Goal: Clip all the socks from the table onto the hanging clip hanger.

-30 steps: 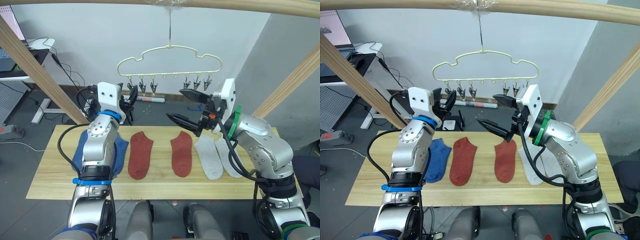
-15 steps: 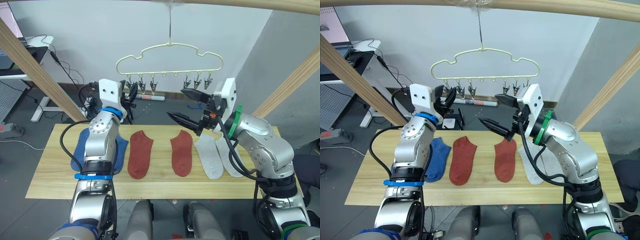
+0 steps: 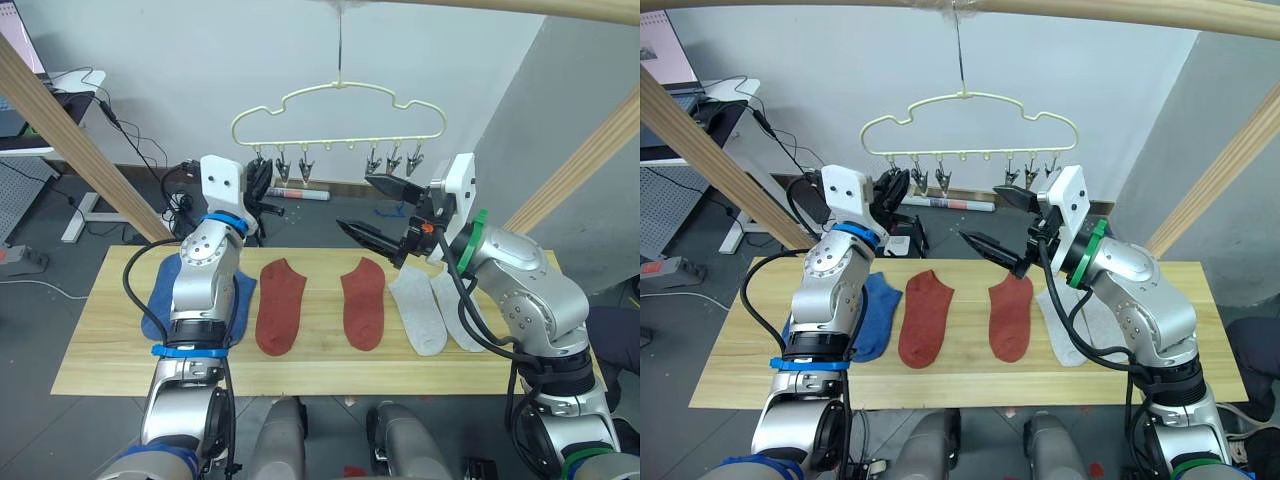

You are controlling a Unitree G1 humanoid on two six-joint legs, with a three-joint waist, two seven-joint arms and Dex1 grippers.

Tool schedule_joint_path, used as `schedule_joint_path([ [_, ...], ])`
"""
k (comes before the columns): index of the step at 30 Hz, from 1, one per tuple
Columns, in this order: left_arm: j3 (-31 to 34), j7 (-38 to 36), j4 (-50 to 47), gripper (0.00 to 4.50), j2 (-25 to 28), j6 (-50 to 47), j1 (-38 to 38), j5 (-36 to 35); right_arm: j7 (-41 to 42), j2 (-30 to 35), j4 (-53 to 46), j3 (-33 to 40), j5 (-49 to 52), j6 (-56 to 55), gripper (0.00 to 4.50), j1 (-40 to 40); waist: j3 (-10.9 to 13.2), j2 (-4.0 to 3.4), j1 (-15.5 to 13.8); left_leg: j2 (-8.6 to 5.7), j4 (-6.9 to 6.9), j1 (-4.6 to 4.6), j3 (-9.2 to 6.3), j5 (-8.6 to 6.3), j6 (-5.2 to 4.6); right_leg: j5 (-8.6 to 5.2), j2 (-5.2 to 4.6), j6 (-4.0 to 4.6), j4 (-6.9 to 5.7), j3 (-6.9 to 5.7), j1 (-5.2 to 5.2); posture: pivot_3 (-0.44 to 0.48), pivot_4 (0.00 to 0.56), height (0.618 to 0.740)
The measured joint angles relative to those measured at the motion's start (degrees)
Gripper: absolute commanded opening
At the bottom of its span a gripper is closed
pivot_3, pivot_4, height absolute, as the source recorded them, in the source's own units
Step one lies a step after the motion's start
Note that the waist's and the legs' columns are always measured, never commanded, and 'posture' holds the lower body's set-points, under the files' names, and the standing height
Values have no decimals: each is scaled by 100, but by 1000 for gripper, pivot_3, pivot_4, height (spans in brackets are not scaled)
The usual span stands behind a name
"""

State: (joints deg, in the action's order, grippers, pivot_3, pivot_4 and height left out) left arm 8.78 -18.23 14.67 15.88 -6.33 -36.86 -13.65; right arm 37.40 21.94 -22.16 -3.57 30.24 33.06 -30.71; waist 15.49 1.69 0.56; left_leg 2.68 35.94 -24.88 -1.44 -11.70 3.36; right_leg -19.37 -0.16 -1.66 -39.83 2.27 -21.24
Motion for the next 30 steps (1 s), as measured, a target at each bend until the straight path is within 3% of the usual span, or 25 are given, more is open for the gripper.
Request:
schedule_joint_path([
  [7, -78, -328, -519, 272, 464, -818, 13, -72, -280, 1053, 616, -177, -1220, -16, 4500, 1212, 1, 2, -46, -1, 1, -1, 4, 10, 16, -1, -4, -1, -1, 4, -2, 33, 274, 740],
  [12, -51, -514, -919, 272, 593, -1743, 11, -426, -746, 1303, 1504, -223, -2058, -104, 4500, 1577, 2, 3, -13, -3, 1, 1, 8, 13, 22, -1, 6, -2, -11, 7, -9, 33, 270, 740],
  [17, 55, -519, -1181, 272, 733, -2669, -23, -799, -1100, 1107, 2798, -226, -2576, -421, 4500, 1351, 2, 2, 19, -3, 0, 2, 7, 17, 29, -1, 12, -1, -14, 8, -12, 37, 261, 740],
  [23, 57, -576, -1254, 272, 781, -2910, -102, -862, -1174, 753, 4243, -248, -2810, -637, 4500, 758, 2, 2, 10, -5, 0, 1, 10, 18, 31, -1, 8, -1, -10, 9, -11, 50, 260, 740],
  [26, 57, -605, -1294, 272, 786, -2960, -90, -881, -1144, 703, 4497, -194, -2810, -688, 4500, 630, 2, 2, -4, -4, 0, 1, 10, 18, 31, -1, 7, -1, -10, 8, -9, 54, 258, 740],
  [30, 57, -603, -1452, 272, 789, -2984, -52, -892, -1081, 699, 4514, -172, -2810, -718, 3637, 689, 2, 3, -29, -4, 3, 3, 5, 19, 32, -1, 7, -1, -14, 7, -5, 54, 258, 740],
])
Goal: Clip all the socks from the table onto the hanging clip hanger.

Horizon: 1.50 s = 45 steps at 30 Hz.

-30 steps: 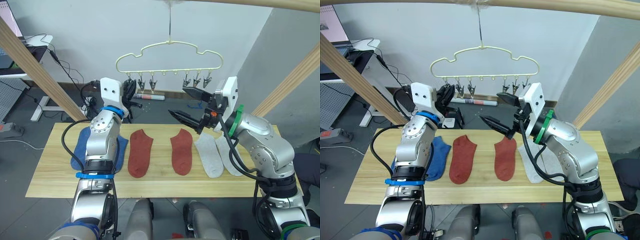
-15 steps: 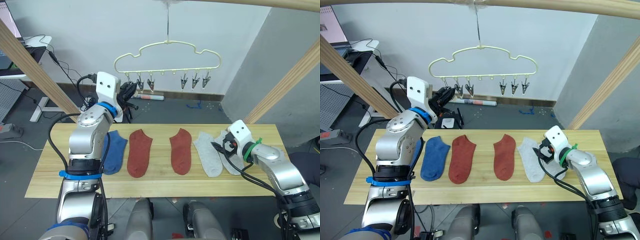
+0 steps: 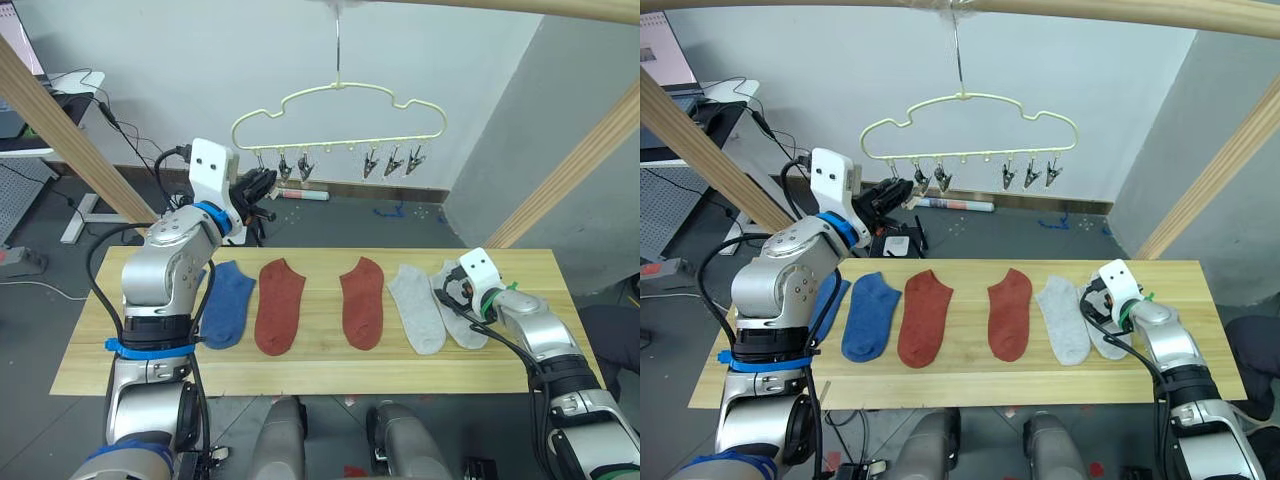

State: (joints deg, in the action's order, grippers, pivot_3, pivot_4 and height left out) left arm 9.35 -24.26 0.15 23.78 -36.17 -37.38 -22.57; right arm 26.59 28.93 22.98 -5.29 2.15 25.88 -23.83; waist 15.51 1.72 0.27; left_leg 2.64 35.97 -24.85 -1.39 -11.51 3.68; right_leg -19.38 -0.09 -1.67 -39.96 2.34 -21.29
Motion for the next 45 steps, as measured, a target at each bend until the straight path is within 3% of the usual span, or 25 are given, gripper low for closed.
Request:
schedule_joint_path([
  [11, 16, 4, -9, 272, -1, -141, 14, -96, 94, 45, -405, 35, -1, -6, 10, 432, 0, 0, -35, 0, 7, 1, -7, 1, 1, 1, -6, -1, -1, -3, 9, 49, 261, 740],
  [20, 9, -23, -2, 272, 0, -259, -10, -197, 472, 285, -1100, 86, 36, 391, 10, 877, 0, 0, -21, -2, 3, 0, -4, 1, 2, 1, -4, -2, 1, -2, 5, 45, 259, 740],
  [26, 9, -52, 0, 272, 25, -268, -16, -229, 1352, 1024, -2236, -362, -12, 358, 10, 1525, 1, 0, -18, -4, 4, -1, -2, 1, 1, 0, -4, -2, 2, 0, 2, 41, 260, 740],
  [31, 5, -92, 0, 272, 22, -267, -17, -237, 1471, 1174, -2469, -361, -60, 343, 1210, 1567, 1, 0, -3, -5, 6, 0, -6, 2, 3, 1, 2, -2, -2, -1, 3, 41, 260, 740],
  [40, 4, -139, 8, 272, 14, -254, -18, -236, 1178, 939, -2583, 294, 237, 1021, 4375, 1357, 1, 0, -4, -4, 6, 0, -2, 2, 3, 1, -1, -2, -1, 0, 3, 25, 263, 740],
  [45, -4, -143, 28, 272, -19, -232, -21, -231, 954, 727, -1839, 361, 245, 1108, 4447, 1079, 1, 0, -7, -4, 5, -1, -3, 2, 3, 1, 0, -2, -1, -1, 3, 29, 265, 740],
])
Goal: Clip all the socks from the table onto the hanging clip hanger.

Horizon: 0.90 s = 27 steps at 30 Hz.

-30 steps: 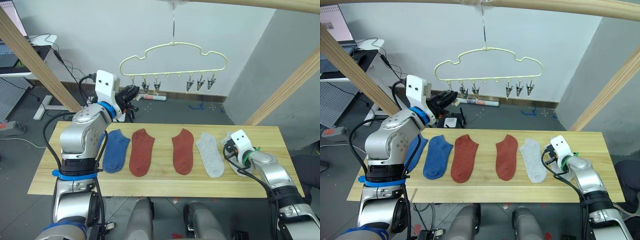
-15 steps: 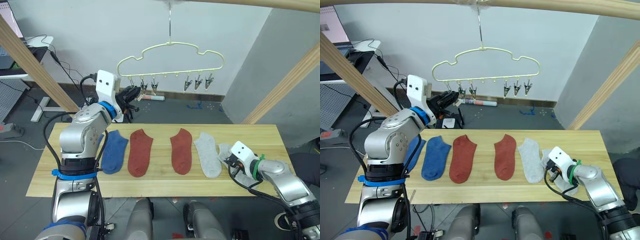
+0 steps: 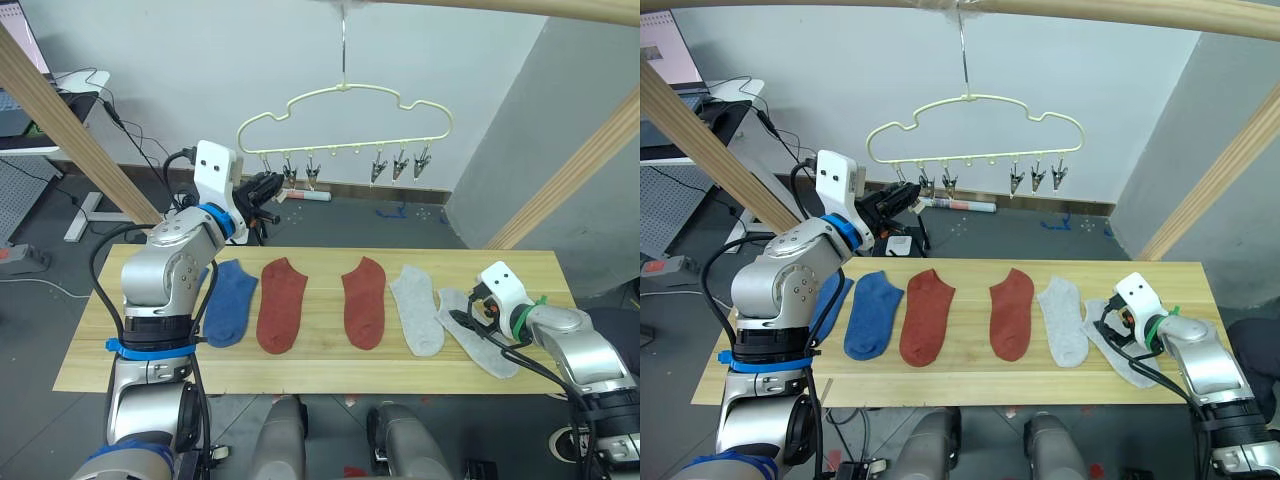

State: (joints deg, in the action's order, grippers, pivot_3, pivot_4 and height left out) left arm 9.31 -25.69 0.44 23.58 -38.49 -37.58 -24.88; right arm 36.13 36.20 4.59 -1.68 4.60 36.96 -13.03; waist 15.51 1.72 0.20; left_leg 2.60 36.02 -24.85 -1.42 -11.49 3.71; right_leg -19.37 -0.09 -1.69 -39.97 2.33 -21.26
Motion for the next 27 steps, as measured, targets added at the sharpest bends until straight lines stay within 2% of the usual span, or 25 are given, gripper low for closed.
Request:
schedule_joint_path([
  [9, -2, -9, 11, 272, 5, 0, -30, 1, -86, -236, 678, -66, -53, -53, 4447, -191, 0, 0, -2, 0, 0, 0, 1, 0, 0, 0, 0, 0, -1, 0, -1, 44, 270, 740],
  [10, -1, -8, 9, 272, 5, -1, -30, 0, -88, -249, 699, -65, -54, -67, 4291, -200, 0, 0, -2, 0, 1, 0, 0, 0, 0, 0, 1, 0, -1, -1, 1, 44, 270, 740],
  [13, -1, -3, 9, 272, 5, -1, -29, 0, -89, -306, 703, -65, -50, -127, 3555, -179, 0, 0, -2, 0, 3, 1, 0, 0, 0, 0, 1, 0, -2, 0, 3, 44, 270, 740],
  [23, 0, 5, 8, 272, 5, -1, -29, 1, -133, -407, 464, -15, 9, -190, 119, 62, 0, 1, -6, 1, 6, 3, -3, 0, -1, 3, 0, -5, -2, 0, 8, 46, 272, 740],
  [27, 44, 37, 4, 272, -33, -121, -39, -84, -170, -360, 114, -16, -11, -289, 51, 276, 1, -1, -12, 1, 4, 2, -2, 0, -1, 3, -1, -6, -2, 1, 4, 49, 273, 740],
])
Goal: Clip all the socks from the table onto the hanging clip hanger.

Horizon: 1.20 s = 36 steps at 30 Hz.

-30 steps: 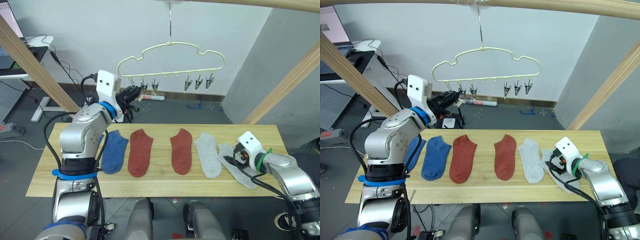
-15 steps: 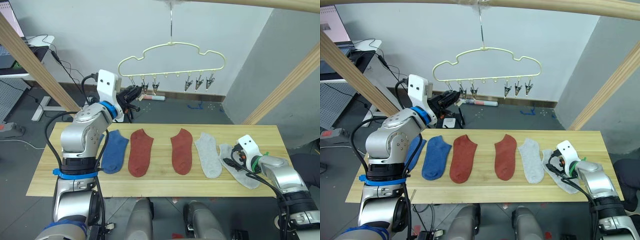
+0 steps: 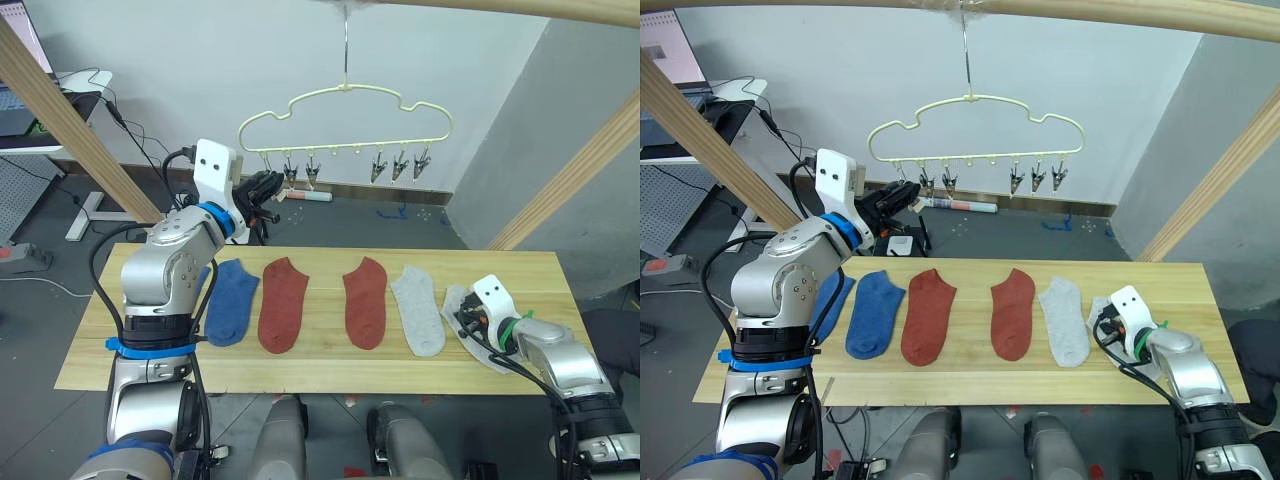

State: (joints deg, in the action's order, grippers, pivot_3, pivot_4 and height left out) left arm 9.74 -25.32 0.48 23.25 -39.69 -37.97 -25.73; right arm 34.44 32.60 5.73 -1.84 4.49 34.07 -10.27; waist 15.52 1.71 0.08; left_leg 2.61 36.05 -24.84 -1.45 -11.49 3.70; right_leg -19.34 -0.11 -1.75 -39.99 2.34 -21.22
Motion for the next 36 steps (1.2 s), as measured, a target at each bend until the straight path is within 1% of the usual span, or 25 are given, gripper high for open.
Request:
schedule_joint_path([
  [4, 249, 130, -3, 272, -171, -534, -95, -396, 45, 113, -914, -70, -33, 25, 51, 39, 1, 0, 20, -2, 0, -2, 2, 0, 0, 0, 2, 0, 0, 0, -4, 52, 270, 740],
  [6, 549, 221, -23, 272, -281, -1008, -170, -844, 63, 74, -1698, -142, 117, 422, 51, -71, 1, 0, 42, 2, -1, -2, 1, 0, 1, 0, 6, 0, -3, 0, -7, 48, 267, 740],
  [7, 641, 252, -23, 272, -322, -1162, -199, -978, 75, 34, -1934, -175, 171, 547, 51, -141, 1, 0, 44, 3, -2, -2, -2, 0, 1, 0, 7, 0, -3, -2, -7, 48, 267, 740],
  [8, 952, 407, -15, 272, -462, -1553, -282, -1382, 77, -92, -2277, -253, 292, 828, 51, -376, 1, 0, 46, 5, -1, -3, -5, 2, 3, 0, 7, 0, -5, -5, -8, 48, 267, 740],
  [10, 1435, 721, 32, 272, -658, -2124, -441, -1987, 42, -421, -2652, -448, 442, 1236, 51, -900, 1, 0, 51, 5, 0, -2, -9, 3, 5, 0, 7, 0, -9, -6, -9, 39, 260, 740],
  [12, 1740, 1008, 76, 272, -763, -2525, -561, -2430, 11, -758, -2851, -653, 608, 1543, 51, -1294, 0, 0, 42, 4, 0, -3, -14, 3, 6, 0, 7, 0, -8, -8, -8, 38, 258, 740],
  [15, 2171, 1376, 220, 272, -855, -2904, -614, -2986, -249, -1622, -2511, -919, 742, 1886, 51, -1714, 0, 1, 30, 7, -1, -5, -16, 4, 7, 0, 0, 0, -4, -9, -10, 37, 251, 740],
  [18, 2266, 1620, 234, 272, -928, -3108, -652, -3334, -466, -2311, -2014, -1133, 824, 2008, 51, -2127, 0, 1, 11, 8, 0, -10, -16, 4, 7, 0, -12, 0, -2, -9, -13, 43, 244, 740],
  [21, 2226, 1746, 210, 272, -906, -3136, -646, -3473, -612, -2589, -1757, -1112, 843, 2021, 51, -2472, 0, 1, -5, 5, 1, -10, -16, 5, 7, 0, -23, 0, -1, -8, -13, 46, 245, 740],
  [25, 2198, 1853, 191, 272, -889, -3125, -634, -3564, -689, -2740, -1658, -1067, 926, 2025, 51, -2723, 0, 1, -3, 8, -2, -10, -14, 5, 8, 0, -22, 0, -3, -13, -15, 57, 248, 740],
  [36, 2091, 1966, 3, 272, -825, -3074, -542, -3690, -696, -2670, -1712, -941, 1259, 2258, 51, -2880, 0, 1, 1, 7, -4, -10, -11, 5, 8, 0, -22, 1, -3, -12, -18, 61, 256, 740],
])
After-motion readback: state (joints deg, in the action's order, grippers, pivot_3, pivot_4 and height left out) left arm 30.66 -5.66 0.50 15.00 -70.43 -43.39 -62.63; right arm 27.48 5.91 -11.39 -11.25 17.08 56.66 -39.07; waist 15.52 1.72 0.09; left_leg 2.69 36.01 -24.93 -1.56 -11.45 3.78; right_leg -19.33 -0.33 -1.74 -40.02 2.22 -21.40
